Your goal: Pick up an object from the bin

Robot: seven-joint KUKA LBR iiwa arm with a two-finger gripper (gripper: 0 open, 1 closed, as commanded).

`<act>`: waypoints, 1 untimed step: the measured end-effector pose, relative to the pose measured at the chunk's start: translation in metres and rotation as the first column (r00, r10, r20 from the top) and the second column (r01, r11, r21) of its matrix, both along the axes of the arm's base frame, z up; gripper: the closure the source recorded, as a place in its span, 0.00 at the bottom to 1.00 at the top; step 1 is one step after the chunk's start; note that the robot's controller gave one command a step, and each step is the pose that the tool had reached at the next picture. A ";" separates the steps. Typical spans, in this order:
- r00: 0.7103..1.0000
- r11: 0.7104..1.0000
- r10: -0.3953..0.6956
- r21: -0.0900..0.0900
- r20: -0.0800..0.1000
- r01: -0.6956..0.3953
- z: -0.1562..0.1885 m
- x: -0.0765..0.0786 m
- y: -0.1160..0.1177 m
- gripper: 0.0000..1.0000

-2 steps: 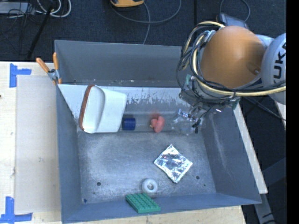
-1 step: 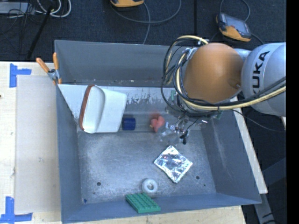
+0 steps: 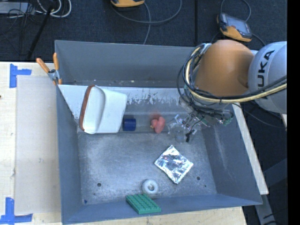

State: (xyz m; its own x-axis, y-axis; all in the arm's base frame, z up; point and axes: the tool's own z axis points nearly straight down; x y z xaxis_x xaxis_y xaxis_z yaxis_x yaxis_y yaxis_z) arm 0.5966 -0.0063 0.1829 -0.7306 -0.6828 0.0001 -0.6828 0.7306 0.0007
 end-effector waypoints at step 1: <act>1.000 1.000 0.001 0.001 0.000 -0.001 0.000 0.000 0.001 0.00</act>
Offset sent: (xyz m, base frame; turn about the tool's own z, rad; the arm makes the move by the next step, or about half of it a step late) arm 0.0000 0.0000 0.0000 0.0000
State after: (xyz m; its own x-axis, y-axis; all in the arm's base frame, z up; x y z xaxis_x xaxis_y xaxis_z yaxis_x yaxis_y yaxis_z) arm 0.5965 -0.0057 0.1828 -0.7302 -0.6832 -0.0003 -0.6832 0.7302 0.0012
